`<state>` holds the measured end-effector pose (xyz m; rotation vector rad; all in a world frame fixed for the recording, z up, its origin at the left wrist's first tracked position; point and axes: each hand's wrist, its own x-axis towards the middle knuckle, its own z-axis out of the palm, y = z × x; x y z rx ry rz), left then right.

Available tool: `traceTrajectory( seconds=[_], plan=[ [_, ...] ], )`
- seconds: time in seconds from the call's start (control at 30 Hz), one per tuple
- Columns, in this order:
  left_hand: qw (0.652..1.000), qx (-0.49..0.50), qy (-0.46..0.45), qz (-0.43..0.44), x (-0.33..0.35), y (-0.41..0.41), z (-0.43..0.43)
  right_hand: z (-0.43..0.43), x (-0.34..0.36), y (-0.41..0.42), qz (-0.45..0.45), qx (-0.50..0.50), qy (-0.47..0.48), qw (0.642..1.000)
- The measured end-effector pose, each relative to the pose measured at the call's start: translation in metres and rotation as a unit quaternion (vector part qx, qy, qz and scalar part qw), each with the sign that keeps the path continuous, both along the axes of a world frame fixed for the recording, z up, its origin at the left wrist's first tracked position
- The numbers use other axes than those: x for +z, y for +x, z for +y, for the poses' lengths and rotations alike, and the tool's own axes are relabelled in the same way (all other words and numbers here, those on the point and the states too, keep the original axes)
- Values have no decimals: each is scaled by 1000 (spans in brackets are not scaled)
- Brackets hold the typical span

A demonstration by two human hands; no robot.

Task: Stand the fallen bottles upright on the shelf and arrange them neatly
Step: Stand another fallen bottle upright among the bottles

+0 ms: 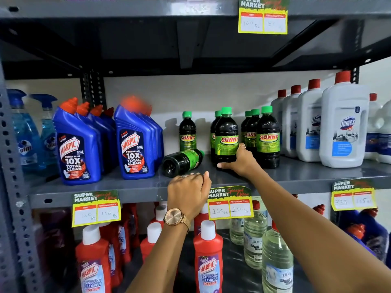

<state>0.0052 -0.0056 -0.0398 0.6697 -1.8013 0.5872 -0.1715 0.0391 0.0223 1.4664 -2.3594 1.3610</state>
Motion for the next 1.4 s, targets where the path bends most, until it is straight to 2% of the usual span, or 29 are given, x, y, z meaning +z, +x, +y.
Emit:
traceTrajectory(
  seconds=[0.27,0.43,0.5,0.6,0.67,0.73,0.8,0.87,0.93,1.03,1.1,1.2,1.3,1.4],
  plan=[
    [1000,7,0,-2,1,1,1,3,2,2,10,-8,7,1000],
    [999,-2,37,-34,5,6,4,6,3,1,-17,-18,-15,1000],
    [995,-29,47,-84,8,14,5,11,6,3,13,-49,-89,995],
    [989,-95,29,-112,9,36,2,25,11,11,127,-50,-209,968],
    [989,-91,-4,-115,8,55,-4,34,15,22,184,-8,-205,961],
    [992,-59,-14,-114,8,73,-16,33,20,38,191,37,-151,969],
    [995,-29,11,-98,7,86,-26,22,29,59,149,78,-70,983],
    [997,-8,24,-69,3,90,-30,4,37,78,43,93,20,995],
    [999,9,16,-51,-5,86,-29,-11,42,95,-62,68,100,991],
    [999,7,16,-34,-8,83,-27,-40,40,100,-144,50,167,974],
    [999,12,13,-30,-7,83,-27,-54,37,98,-161,28,187,969],
    [1000,11,9,-24,-9,82,-27,-78,35,88,-150,47,215,964],
    [1000,-7,22,-2,-11,78,-28,-86,30,85,-169,43,186,967],
    [999,-15,31,9,-12,75,-29,-74,19,88,-216,21,102,971]
  ],
)
